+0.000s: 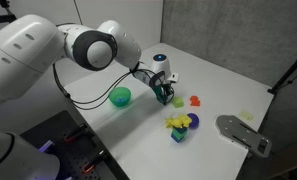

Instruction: Put the green toy in the green bowl

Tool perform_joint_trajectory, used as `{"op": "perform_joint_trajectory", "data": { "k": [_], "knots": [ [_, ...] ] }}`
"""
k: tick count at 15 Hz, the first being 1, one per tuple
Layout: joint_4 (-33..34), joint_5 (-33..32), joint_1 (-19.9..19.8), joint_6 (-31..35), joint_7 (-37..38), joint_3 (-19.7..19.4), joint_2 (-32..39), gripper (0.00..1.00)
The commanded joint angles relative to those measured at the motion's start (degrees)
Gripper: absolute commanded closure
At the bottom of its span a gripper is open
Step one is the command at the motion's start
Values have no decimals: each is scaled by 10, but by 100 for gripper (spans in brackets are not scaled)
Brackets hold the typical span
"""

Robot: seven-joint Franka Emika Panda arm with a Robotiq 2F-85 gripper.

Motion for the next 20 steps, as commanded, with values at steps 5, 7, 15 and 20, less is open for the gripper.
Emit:
{"op": "perform_joint_trajectory", "data": {
  "k": [5, 7, 15, 20],
  "knots": [
    [-59, 10, 7, -24, -7, -10, -84, 66],
    [-65, 6, 12, -45, 0, -22, -87, 51],
    [-62, 36, -25, -69, -25, 28, -60, 0],
    [-54, 47, -23, -58, -22, 31, -39, 0]
  ]
}}
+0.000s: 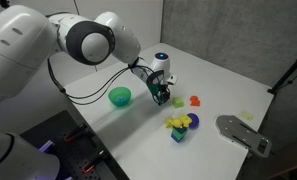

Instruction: Put the green toy in the green bowl

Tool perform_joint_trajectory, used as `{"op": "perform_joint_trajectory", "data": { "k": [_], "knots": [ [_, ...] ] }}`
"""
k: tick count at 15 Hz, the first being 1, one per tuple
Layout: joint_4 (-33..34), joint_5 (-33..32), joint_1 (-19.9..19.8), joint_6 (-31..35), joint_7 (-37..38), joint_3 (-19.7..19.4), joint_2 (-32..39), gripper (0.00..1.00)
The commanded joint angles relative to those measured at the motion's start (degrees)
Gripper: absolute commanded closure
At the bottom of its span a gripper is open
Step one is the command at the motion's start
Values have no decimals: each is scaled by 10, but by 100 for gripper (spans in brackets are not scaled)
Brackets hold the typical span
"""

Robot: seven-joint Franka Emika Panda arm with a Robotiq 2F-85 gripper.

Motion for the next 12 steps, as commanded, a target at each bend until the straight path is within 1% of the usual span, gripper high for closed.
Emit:
{"op": "perform_joint_trajectory", "data": {
  "k": [1, 2, 3, 4, 7, 8, 9, 10, 12],
  "knots": [
    [10, 11, 0, 10, -8, -1, 17, 0],
    [11, 11, 0, 13, -9, -2, 21, 0],
    [11, 10, 1, 22, -10, -2, 25, 25],
    [10, 11, 1, 28, -11, -1, 27, 25],
    [3, 10, 4, 55, -11, -4, 27, 51],
    [0, 10, 5, 61, -10, -5, 22, 56],
    [-6, 11, 5, 67, -11, -3, 13, 59],
    [-12, 12, 5, 71, -12, 0, 6, 66],
    [-23, 13, 4, 77, -17, 5, -10, 71]
  ]
}}
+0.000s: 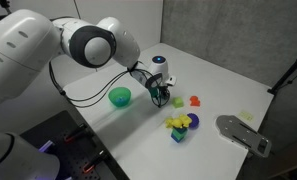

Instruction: Put the green toy in the green bowl

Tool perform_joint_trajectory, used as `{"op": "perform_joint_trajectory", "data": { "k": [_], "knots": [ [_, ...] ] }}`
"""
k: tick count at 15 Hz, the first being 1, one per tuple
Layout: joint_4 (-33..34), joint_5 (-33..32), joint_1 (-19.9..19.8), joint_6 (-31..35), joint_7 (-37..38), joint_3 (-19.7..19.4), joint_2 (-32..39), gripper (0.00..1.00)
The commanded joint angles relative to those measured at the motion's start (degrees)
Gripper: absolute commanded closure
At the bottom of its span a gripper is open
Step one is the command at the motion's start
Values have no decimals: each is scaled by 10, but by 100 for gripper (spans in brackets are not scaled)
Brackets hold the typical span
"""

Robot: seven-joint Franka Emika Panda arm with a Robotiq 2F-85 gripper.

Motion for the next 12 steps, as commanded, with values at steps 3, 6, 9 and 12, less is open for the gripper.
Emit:
{"op": "perform_joint_trajectory", "data": {
  "k": [3, 6, 9, 12],
  "knots": [
    [-39, 15, -5, 2, -22, 17, -56, 80],
    [-67, 14, -8, -6, -31, 23, -93, 84],
    [-98, 14, -16, -30, -48, 34, -136, 86],
    [-137, 15, -23, -60, -66, 44, -182, 88]
  ]
}}
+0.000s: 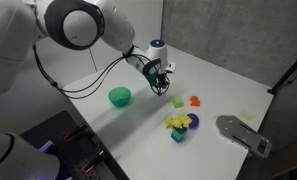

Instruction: Put the green toy in the green bowl

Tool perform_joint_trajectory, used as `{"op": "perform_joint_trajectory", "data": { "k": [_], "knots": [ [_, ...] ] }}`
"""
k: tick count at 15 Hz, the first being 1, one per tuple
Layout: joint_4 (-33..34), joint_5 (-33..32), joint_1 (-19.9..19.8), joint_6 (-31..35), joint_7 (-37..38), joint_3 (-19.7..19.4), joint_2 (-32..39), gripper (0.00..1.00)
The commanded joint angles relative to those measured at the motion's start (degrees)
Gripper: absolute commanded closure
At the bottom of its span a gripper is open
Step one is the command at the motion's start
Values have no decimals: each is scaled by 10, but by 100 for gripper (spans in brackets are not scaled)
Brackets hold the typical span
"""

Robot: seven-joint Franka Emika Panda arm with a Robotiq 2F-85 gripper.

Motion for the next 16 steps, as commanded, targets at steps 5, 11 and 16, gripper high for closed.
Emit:
{"op": "perform_joint_trajectory", "data": {
  "k": [5, 11, 16],
  "knots": [
    [-128, 45, -45, -96, -97, 65, -132, 88],
    [-180, 113, -61, -198, -172, 101, -176, 88],
    [-198, 157, -61, -289, -217, 106, -188, 88]
  ]
}}
